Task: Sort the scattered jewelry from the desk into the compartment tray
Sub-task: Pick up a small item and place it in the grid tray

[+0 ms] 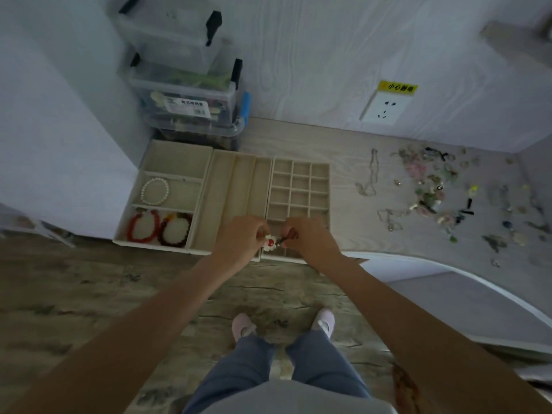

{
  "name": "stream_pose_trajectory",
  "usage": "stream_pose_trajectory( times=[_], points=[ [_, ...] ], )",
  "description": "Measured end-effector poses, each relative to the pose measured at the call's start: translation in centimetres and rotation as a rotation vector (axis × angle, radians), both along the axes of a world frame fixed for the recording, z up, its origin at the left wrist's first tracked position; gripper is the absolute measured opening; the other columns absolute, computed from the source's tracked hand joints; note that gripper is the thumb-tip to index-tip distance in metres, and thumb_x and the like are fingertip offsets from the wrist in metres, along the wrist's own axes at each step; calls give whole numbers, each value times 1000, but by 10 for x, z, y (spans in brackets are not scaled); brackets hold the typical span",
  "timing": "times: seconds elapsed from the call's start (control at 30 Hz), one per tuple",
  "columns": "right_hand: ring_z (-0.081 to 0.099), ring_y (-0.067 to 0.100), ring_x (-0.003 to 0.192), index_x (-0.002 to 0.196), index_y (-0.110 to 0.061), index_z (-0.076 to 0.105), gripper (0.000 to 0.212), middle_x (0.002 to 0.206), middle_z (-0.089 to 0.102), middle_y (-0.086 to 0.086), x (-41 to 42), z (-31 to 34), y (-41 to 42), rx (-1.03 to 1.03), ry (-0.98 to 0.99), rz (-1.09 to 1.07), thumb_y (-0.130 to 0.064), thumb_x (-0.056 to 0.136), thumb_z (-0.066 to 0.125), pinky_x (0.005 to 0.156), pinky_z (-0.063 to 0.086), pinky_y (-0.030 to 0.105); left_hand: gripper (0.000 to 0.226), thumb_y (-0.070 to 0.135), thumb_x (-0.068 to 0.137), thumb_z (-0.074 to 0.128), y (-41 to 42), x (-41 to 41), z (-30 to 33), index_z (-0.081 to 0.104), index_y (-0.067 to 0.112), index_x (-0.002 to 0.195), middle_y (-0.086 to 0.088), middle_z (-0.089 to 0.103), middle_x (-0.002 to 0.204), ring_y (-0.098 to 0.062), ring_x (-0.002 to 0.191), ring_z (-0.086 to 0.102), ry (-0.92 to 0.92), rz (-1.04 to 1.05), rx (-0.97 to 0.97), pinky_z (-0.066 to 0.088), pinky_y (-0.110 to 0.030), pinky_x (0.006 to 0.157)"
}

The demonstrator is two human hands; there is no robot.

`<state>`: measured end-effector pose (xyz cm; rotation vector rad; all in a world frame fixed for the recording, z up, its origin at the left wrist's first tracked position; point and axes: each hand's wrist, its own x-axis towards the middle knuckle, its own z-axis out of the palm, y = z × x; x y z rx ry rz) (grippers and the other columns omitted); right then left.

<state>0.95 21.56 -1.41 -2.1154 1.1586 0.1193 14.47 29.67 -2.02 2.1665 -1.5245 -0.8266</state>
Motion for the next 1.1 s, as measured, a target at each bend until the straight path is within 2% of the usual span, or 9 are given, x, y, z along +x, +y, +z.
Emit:
stream_pose_trajectory(
  times=[0.1,0.27,0.5,0.7,0.77,0.9,1.03,1.1],
  points=[
    [65,23,89,87,-14,68,8,92,70,7,-1,-1,-1,-8,25,-1,-15,79,71,80,53,37,8,23,83,69,-3,-5,0,65,19,88,3,68,90,-12,82,64,-73,-31,43,53,-33,77],
    [62,21,93,87,-18,69,8,95,67,4,4,1,-3,-70,110,67,-23,81,70,75,48,30,18,32,92,56,-8,-11,1,67,19,100,2,60,100,-15,89,59,-386,-157,113,38,-32,88],
    [61,20,94,85,-20,69,5,96,67,2,4,3,-3,-68,139,49,-20,80,70,74,46,30,27,37,92,52,-13,-14,2,66,16,103,-1,54,102,-18,92,57,-474,-167,161,37,-34,86],
    [62,19,94,88,-17,69,6,97,68,3,5,8,-2,-65,149,66,-19,82,68,73,46,29,26,35,86,62,-18,-24,9,60,21,108,0,52,109,-18,99,53,-695,-158,109,34,-35,85],
    [62,20,94,88,-17,69,6,96,68,3,4,9,-1,-63,151,67,-19,82,68,75,48,31,24,31,87,60,-16,-22,9,59,21,109,0,51,111,-19,101,52,-655,-177,37,33,-35,85],
    [62,21,93,88,-16,68,6,96,67,3,4,8,-1,-62,147,67,-19,83,68,74,49,31,17,24,89,58,-5,-11,4,69,27,102,2,53,105,-16,96,54,-503,-268,-111,28,-32,81],
    [61,21,92,87,-17,67,5,97,65,4,4,5,2,-87,128,73,-18,82,67,71,46,29,16,33,88,59,-1,-7,4,72,32,98,6,53,105,-13,100,52,-420,-266,-74,28,-32,84],
    [61,22,92,86,-17,66,5,96,64,4,5,4,2,-92,122,81,-17,82,67,71,46,30,17,36,88,58,-3,-9,5,72,33,97,7,52,107,-12,102,50,-438,-266,-57,30,-33,87]
  ],
)
